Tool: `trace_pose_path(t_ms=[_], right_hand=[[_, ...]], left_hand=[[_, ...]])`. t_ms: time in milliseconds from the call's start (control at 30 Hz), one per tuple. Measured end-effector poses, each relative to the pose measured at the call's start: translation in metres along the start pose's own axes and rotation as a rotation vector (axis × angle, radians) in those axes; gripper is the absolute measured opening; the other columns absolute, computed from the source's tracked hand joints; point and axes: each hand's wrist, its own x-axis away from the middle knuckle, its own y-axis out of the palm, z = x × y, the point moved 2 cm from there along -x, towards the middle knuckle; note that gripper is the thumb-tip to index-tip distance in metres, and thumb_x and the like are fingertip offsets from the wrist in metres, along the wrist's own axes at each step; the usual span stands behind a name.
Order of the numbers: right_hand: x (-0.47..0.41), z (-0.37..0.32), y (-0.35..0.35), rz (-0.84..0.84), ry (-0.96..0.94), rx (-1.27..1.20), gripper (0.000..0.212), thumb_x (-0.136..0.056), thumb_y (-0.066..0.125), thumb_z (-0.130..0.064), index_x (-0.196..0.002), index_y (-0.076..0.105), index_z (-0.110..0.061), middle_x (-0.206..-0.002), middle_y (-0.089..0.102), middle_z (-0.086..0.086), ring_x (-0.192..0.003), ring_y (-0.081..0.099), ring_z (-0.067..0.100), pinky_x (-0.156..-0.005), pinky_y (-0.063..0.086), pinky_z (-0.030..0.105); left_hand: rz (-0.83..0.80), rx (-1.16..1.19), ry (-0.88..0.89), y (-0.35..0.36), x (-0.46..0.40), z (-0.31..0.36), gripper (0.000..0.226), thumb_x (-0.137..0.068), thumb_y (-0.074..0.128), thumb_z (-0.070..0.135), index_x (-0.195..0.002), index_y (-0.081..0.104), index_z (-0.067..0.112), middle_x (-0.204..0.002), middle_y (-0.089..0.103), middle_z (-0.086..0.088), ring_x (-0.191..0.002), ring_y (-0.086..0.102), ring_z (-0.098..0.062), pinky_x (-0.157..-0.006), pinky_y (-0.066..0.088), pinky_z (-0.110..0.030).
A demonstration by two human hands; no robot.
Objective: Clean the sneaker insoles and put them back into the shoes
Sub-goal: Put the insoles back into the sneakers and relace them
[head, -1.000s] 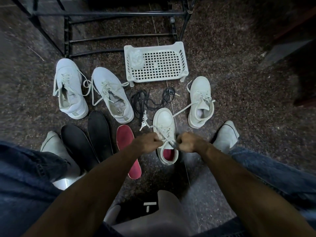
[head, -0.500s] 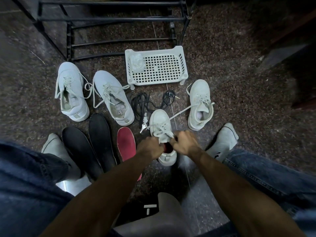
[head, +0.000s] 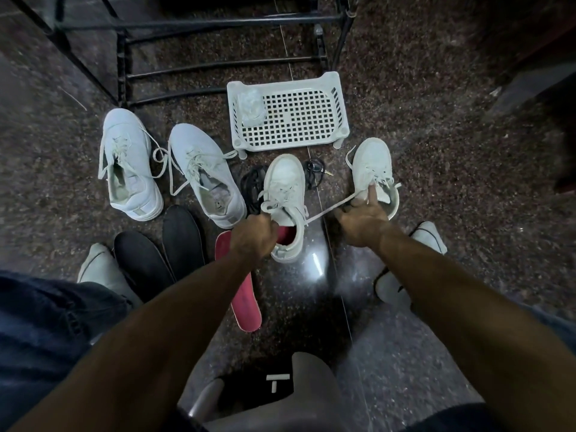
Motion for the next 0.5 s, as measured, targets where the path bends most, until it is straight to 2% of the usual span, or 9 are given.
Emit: trace_pose_path(t_ms=[67,133,200,300,367,500], right_hand=[[0.007,-0.004,0.000,0.040,-0.056,0.029,0.061,-0.087,0.053,-0.036,-0.144,0.036,-0.021,-0.136,0.053,0.008,-0.131,0.042,0.030,-0.110,-0.002,0.070],[0.008,0.000,-0.002,0.096,-0.043,0.021,0.051,-0.087,0.052,-0.032,-0.137,0.046,-0.020,-0.137,0.048,0.008,-0.130,0.041,0.031,-0.111,0.004,0.068],[0.004,0.008,-0.007,0.107,0.025,0.033,0.058,-0.087,0.050,-0.030,-0.143,0.038,-0.020,-0.143,0.039,0.010,-0.136,0.031,0.033,-0.112,0.004,0.067],[-0.006,0.021,-0.014,0.042,0.106,0.031,0.069,-0.089,0.046,-0.029,-0.151,0.016,-0.020,-0.154,0.028,0.010,-0.145,0.015,0.033,-0.113,-0.004,0.065],[-0.010,0.028,-0.018,0.017,0.097,0.045,0.064,-0.092,0.043,-0.027,-0.151,0.019,-0.020,-0.149,0.035,0.009,-0.142,0.022,0.032,-0.113,-0.005,0.065],[-0.003,0.026,-0.016,0.024,-0.108,0.046,0.051,-0.089,0.055,-0.019,-0.138,0.042,-0.027,-0.131,0.054,0.004,-0.129,0.042,0.025,-0.117,0.004,0.057]], left_hand=[[-0.006,-0.031,0.011,0.002,-0.003,-0.001,0.035,-0.098,0.041,0.024,-0.101,0.059,-0.005,-0.094,0.067,-0.028,-0.085,0.064,-0.045,-0.070,0.048,-0.044],[-0.007,-0.039,0.008,0.006,-0.004,-0.002,0.034,-0.098,0.040,0.024,-0.104,0.059,-0.004,-0.095,0.067,-0.028,-0.085,0.064,-0.046,-0.071,0.049,-0.044],[-0.004,-0.047,0.009,0.009,-0.004,-0.001,0.034,-0.098,0.040,0.025,-0.104,0.059,-0.003,-0.095,0.067,-0.028,-0.085,0.064,-0.046,-0.071,0.049,-0.044],[0.006,-0.059,0.018,0.009,-0.004,0.002,0.035,-0.098,0.041,0.026,-0.100,0.061,-0.002,-0.094,0.068,-0.026,-0.084,0.064,-0.045,-0.069,0.048,-0.043],[0.005,-0.056,0.029,0.008,-0.007,0.004,0.035,-0.098,0.041,0.026,-0.097,0.062,-0.002,-0.093,0.068,-0.026,-0.082,0.065,-0.045,-0.067,0.047,-0.041],[0.018,-0.088,0.031,0.005,-0.016,0.005,0.036,-0.099,0.040,0.026,-0.098,0.062,-0.003,-0.094,0.068,-0.026,-0.084,0.065,-0.044,-0.063,0.039,-0.036]])
